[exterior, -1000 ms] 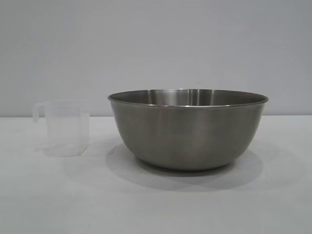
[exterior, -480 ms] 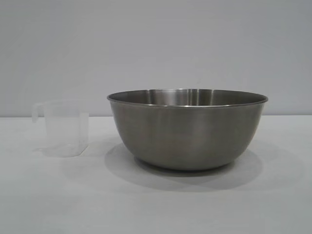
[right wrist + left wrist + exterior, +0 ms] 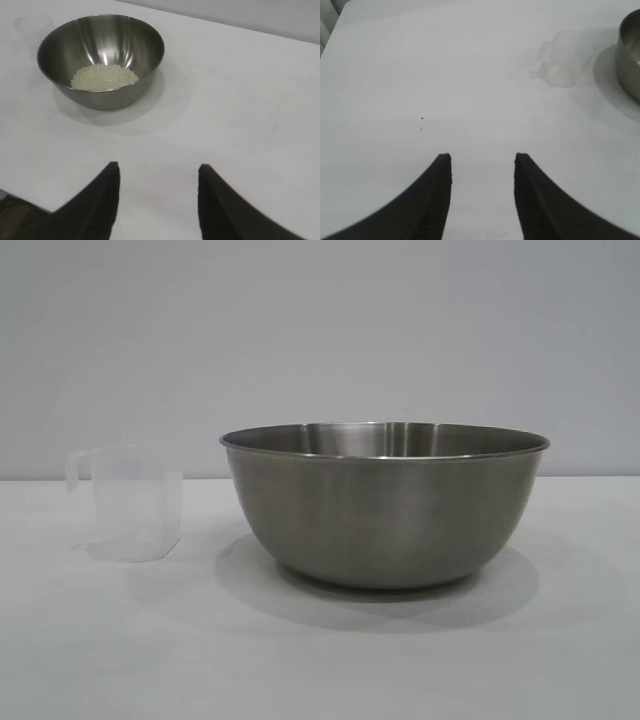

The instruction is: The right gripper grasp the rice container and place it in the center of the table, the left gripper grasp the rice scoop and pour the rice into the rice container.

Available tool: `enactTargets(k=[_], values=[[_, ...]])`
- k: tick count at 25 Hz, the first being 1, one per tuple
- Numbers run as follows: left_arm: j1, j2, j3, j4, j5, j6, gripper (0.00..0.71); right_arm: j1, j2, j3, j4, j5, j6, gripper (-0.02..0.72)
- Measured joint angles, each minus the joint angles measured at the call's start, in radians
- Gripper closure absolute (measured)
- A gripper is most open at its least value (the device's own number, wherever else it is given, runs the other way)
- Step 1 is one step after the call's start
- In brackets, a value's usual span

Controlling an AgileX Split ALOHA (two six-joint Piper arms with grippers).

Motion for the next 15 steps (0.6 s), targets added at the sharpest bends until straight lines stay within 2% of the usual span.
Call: enactTargets(k=[4, 6, 11, 15], values=[[0.000, 0.000, 0.000, 0.000, 0.000, 0.000, 0.455, -0.028, 0.000, 0.000, 0.000, 0.000, 0.000, 0.367], [0.003, 0.000, 0.000, 0.000, 0.000, 0.000, 0.455, -0.083, 0.000, 0.000, 0.000, 0.000, 0.000, 0.367], [0.052, 0.000, 0.000, 0.000, 0.000, 0.000, 0.455, -0.260, 0.000, 0.000, 0.000, 0.000, 0.000, 0.367], [0.052, 0.000, 0.000, 0.000, 0.000, 0.000, 0.455, -0.307, 0.000, 0.000, 0.000, 0.000, 0.000, 0.367]])
